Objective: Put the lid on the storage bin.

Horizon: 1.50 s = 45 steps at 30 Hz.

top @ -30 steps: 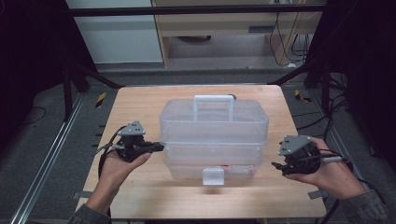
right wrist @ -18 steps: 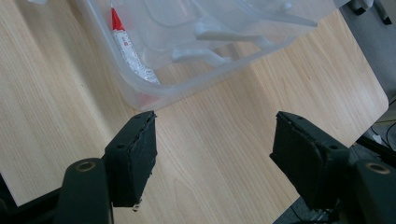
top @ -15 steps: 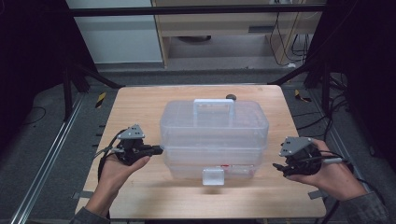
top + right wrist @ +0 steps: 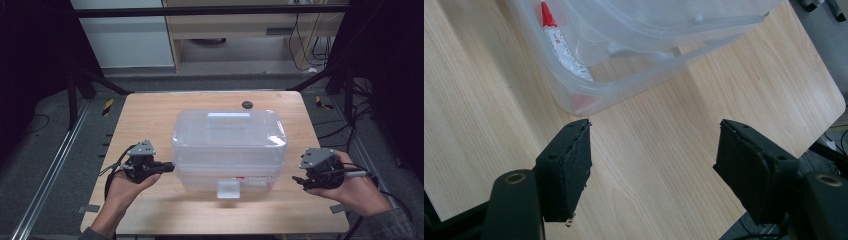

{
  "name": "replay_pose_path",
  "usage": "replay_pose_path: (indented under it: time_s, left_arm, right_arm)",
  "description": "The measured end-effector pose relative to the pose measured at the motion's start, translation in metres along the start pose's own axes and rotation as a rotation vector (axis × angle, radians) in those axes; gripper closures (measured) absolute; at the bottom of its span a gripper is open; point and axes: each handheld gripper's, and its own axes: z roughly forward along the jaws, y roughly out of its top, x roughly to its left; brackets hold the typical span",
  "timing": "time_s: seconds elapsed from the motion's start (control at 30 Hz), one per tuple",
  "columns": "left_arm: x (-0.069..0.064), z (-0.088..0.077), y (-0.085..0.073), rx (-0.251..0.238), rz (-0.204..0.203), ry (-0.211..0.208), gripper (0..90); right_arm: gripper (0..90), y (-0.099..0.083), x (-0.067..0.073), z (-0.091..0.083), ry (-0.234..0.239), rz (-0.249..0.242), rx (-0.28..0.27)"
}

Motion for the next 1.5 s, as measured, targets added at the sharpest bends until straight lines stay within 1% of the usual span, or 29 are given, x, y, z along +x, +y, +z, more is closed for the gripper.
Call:
replay_pose_path:
  time_s: [0.2,0.37,0.47,0.53,0.57,0.63,0.7,0.73,0.8,0.87,0.9,0.93,1.03,1.07,1.13,1.17,1.23,1.3,1.33,1.37,1.43,1.47,1.5]
  left_arm:
    - [-0.001,0.002,-0.007,0.017,-0.004,-0.001,90.0]
    - [-0.001,0.003,-0.01,0.019,-0.006,-0.003,90.0]
    - [-0.001,0.004,-0.012,0.027,-0.002,-0.004,90.0]
    - [0.0,0.002,-0.013,0.05,0.017,0.017,89.9]
    - [0.002,0.0,-0.014,0.051,0.023,0.036,89.9]
    - [0.01,-0.006,-0.015,0.037,0.001,0.057,89.9]
    - [0.019,-0.013,-0.015,0.038,0.0,0.11,89.9]
    - [0.024,-0.016,-0.015,0.035,-0.01,0.123,89.9]
    - [0.034,-0.021,-0.014,0.03,-0.021,0.159,89.9]
    - [0.046,-0.022,-0.014,0.031,-0.028,0.204,89.7]
    - [0.051,-0.021,-0.014,0.022,-0.04,0.226,89.7]
    - [0.057,-0.021,-0.014,0.019,-0.054,0.235,89.7]
    - [0.076,-0.014,-0.016,0.043,-0.065,0.28,89.6]
    - [0.085,-0.01,-0.018,0.061,-0.06,0.31,89.6]
    - [0.098,-0.003,-0.022,0.066,-0.092,0.32,89.5]
    - [0.102,0.0,-0.024,0.064,-0.097,0.329,89.5]
    - [0.112,0.009,-0.029,0.088,-0.103,0.354,89.6]
    - [0.121,0.017,-0.034,0.096,-0.118,0.365,89.6]
    - [0.124,0.02,-0.036,0.102,-0.122,0.373,89.6]
    - [0.128,0.024,-0.038,0.108,-0.12,0.391,89.6]
    - [0.132,0.029,-0.041,0.117,-0.119,0.416,89.5]
    - [0.135,0.031,-0.042,0.113,-0.125,0.429,89.3]
    - [0.138,0.033,-0.044,0.107,-0.137,0.431,89.3]
  right_arm:
    - [30.1,-0.003,0.0,0.0,-0.001,0.003,0.004]
    - [30.1,-0.004,-0.001,0.002,0.002,0.008,0.007]
    - [30.0,-0.003,-0.001,0.004,0.005,0.006,0.007]
    - [29.5,-0.002,0.0,0.005,0.002,0.007,0.009]
    - [29.3,-0.002,0.0,0.005,0.003,0.005,0.01]
    - [28.4,-0.002,-0.001,0.006,-0.005,0.007,0.013]
    - [27.1,-0.002,-0.002,0.009,-0.027,0.015,0.016]
    - [27.0,-0.002,-0.004,0.011,-0.038,0.026,0.018]
    - [25.9,-0.003,-0.006,0.016,-0.059,0.054,0.021]
    - [24.5,-0.005,-0.012,0.023,-0.086,0.091,0.035]
    - [24.4,-0.006,-0.015,0.026,-0.103,0.114,0.04]
    - [24.3,-0.007,-0.019,0.031,-0.117,0.137,0.044]
    - [24.1,-0.013,-0.033,0.045,-0.16,0.225,0.05]
    - [24.2,-0.015,-0.038,0.05,-0.171,0.25,0.052]
    - [24.4,-0.02,-0.049,0.064,-0.189,0.307,0.05]
    - [24.5,-0.023,-0.054,0.07,-0.197,0.328,0.046]
    - [24.6,-0.027,-0.061,0.082,-0.212,0.376,0.043]
    - [24.7,-0.032,-0.067,0.094,-0.21,0.42,0.027]
    - [24.6,-0.033,-0.069,0.1,-0.208,0.436,0.025]
    - [24.6,-0.035,-0.071,0.106,-0.213,0.442,0.02]
    - [24.5,-0.039,-0.076,0.117,-0.213,0.473,0.01]
    - [24.5,-0.041,-0.077,0.121,-0.219,0.485,0.011]
    - [24.4,-0.043,-0.079,0.126,-0.227,0.499,0.005]
